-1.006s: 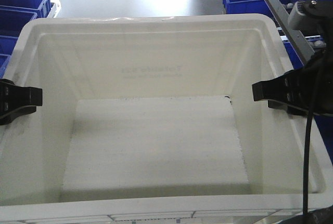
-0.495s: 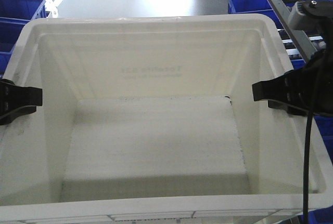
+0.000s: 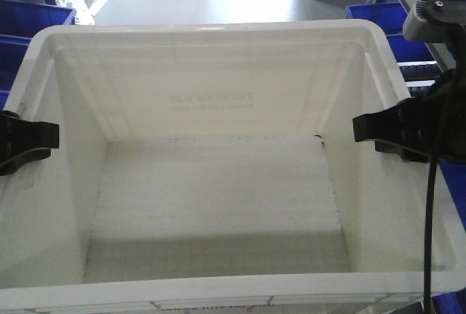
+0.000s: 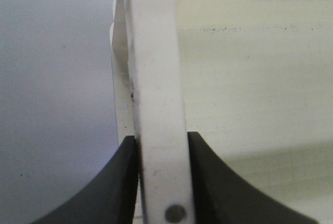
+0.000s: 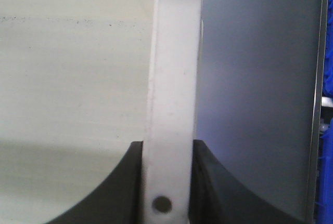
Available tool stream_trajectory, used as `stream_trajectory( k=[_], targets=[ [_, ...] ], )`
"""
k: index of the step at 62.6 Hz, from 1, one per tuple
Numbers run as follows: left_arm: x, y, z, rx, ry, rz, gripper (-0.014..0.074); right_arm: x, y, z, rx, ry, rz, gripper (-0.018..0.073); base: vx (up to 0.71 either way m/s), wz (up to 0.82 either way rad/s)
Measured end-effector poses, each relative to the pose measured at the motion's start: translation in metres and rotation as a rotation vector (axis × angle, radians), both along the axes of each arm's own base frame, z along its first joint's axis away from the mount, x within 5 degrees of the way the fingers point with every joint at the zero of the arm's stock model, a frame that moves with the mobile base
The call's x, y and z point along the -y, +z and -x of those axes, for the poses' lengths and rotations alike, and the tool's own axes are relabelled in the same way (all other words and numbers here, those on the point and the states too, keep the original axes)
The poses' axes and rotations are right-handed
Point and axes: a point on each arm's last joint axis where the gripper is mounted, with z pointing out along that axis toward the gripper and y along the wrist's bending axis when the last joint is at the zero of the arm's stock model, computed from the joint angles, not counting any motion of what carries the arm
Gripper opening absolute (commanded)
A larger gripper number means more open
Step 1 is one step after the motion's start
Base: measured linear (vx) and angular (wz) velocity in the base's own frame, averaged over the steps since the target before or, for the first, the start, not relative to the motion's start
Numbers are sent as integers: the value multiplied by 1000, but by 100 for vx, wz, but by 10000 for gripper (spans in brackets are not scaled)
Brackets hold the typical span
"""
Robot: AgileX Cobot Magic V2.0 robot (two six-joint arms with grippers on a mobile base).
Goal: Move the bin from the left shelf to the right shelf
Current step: 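Keep holding the tote while the base drives across the room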
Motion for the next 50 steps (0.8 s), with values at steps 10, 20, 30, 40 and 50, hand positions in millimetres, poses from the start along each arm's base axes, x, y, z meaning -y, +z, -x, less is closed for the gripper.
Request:
stream_trajectory(
  k=[10,20,30,40,50],
  targets=[
    [0,0,0,0,0,-1,31,0,0,0,0,0,0,74,40,7],
    [0,0,0,0,0,-1,31,0,0,0,0,0,-1,74,40,2],
    [0,0,0,0,0,-1,31,0,0,0,0,0,-1,74,41,-1],
    [0,0,0,0,0,-1,31,0,0,0,0,0,-1,74,42,-2],
    [0,0,0,0,0,-1,31,0,0,0,0,0,-1,74,42,-4]
  ],
)
